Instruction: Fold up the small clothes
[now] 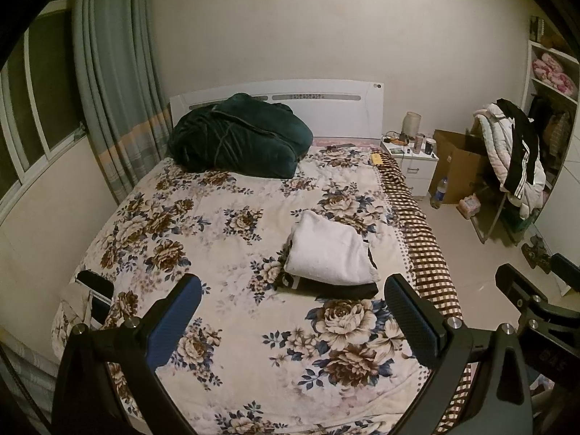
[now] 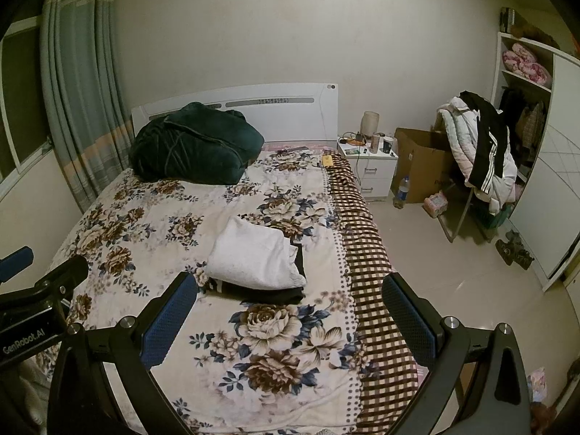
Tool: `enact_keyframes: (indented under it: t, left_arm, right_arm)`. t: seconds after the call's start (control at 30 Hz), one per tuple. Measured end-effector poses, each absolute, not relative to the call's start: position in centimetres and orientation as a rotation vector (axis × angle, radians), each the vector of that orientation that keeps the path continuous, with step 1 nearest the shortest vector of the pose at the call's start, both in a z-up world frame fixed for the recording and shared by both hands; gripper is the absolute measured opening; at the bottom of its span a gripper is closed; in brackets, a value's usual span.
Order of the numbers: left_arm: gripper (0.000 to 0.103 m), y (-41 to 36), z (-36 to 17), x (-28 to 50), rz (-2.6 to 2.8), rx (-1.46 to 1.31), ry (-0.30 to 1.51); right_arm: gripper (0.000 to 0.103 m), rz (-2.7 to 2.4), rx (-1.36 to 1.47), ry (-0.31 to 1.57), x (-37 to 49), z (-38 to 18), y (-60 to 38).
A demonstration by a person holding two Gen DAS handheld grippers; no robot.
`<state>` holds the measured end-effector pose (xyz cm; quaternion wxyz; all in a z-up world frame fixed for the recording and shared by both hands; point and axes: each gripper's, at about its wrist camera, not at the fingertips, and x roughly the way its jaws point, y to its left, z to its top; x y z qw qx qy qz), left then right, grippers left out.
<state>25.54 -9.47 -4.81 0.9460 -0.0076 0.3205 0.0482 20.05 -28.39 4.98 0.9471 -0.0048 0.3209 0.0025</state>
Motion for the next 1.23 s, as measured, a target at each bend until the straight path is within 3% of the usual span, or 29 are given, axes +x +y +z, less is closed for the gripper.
enact_keyframes:
  t: [1.23]
  left_arm:
    - [0.103, -8.2, -4.9, 25.1, 0.113, -0.018, 0.645]
  right_arm:
    - [0.103, 0.005, -0.002, 0.653, 19.8, 4.9, -28.2]
